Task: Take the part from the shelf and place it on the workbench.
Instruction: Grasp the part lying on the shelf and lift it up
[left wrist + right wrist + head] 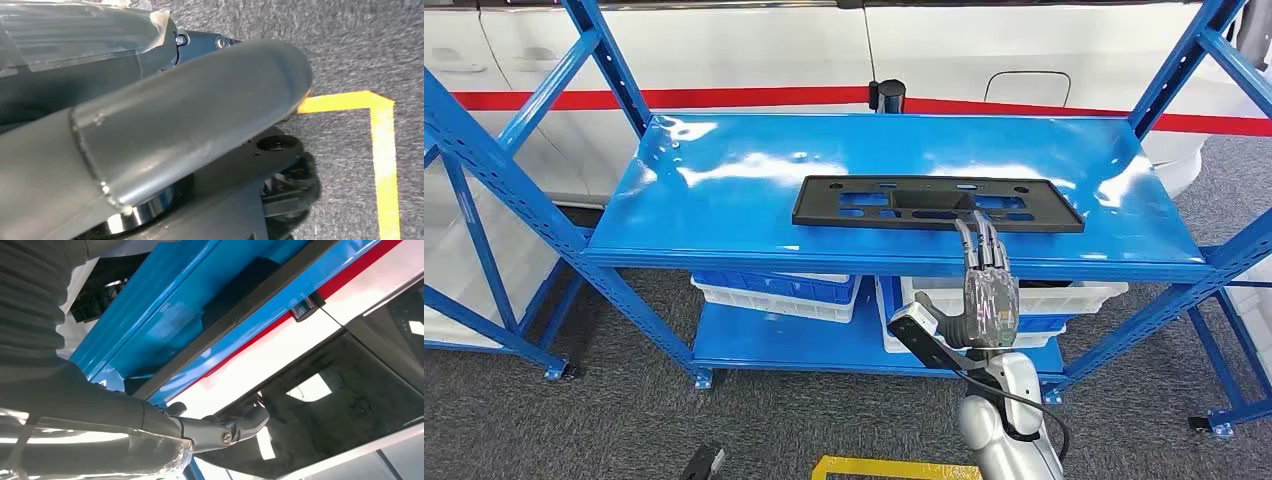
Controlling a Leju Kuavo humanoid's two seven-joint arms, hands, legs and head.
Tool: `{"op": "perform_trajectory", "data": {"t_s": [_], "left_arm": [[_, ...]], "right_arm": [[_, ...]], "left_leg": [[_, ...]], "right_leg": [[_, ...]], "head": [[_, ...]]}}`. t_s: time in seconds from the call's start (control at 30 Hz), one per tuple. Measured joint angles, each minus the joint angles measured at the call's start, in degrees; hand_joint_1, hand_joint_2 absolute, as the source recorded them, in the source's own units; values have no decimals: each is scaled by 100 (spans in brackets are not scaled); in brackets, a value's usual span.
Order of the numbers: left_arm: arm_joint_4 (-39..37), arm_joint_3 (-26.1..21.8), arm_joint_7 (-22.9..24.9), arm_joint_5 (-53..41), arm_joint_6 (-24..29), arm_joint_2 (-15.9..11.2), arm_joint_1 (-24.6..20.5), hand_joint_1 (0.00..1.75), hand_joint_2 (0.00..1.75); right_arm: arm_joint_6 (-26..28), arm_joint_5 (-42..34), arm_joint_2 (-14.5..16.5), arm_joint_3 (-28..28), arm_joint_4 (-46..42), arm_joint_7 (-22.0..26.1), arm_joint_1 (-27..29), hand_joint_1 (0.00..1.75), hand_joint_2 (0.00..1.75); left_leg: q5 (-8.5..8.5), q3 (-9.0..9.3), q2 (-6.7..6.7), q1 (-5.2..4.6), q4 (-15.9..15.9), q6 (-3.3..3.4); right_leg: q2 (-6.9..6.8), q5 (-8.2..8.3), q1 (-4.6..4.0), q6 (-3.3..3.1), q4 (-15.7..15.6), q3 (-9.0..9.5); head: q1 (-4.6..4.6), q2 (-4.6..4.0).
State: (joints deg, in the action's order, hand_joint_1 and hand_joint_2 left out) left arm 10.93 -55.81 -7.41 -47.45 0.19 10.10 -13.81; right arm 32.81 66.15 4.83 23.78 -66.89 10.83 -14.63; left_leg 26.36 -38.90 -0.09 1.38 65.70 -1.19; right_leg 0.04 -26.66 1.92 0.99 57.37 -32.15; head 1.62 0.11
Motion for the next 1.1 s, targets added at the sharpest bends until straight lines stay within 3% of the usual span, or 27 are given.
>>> {"op": "perform_trajectory", "data": {"t_s": [0.1, 0.17, 0.4, 0.77, 1.1], "left_arm": [[0, -6, 0, 0, 2, -3, -15, 0, 0], [0, -9, -1, -2, 17, -2, -23, 0, 0], [0, -10, -17, -21, 49, 4, -15, 0, 0], [0, -13, -48, -35, 62, 2, -15, 0, 0], [0, -23, -40, -37, 68, 17, -18, 0, 0]], "right_arm": [[21, -21, 2, 1, 4, 7, -16, 0, 175], [35, -34, 4, 2, 6, 16, -30, 0, 175], [44, -47, 2, 2, 16, 27, -55, 0, 175], [44, -47, 2, 2, 18, 27, -59, 0, 175], [47, 13, 21, 3, 195, 31, -234, 0, 175]], "left_leg": [[-179, 299, 5, -9, -622, 31], [-171, 375, -18, -41, -759, 96], [-211, 371, -43, -81, -800, 158], [-193, 384, -37, -93, -798, 189], [-194, 400, -33, -69, -804, 187]], "right_leg": [[3, -52, -29, 73, 5, 37], [3, -70, -50, 141, -6, 41], [-26, -37, -38, 111, -137, 112], [-25, -18, -38, 201, -163, 120], [-22, -26, -67, 211, -127, 115]], "head": [[20, 0], [25, 0], [2, 0], [5, 0], [4, 0]]}}
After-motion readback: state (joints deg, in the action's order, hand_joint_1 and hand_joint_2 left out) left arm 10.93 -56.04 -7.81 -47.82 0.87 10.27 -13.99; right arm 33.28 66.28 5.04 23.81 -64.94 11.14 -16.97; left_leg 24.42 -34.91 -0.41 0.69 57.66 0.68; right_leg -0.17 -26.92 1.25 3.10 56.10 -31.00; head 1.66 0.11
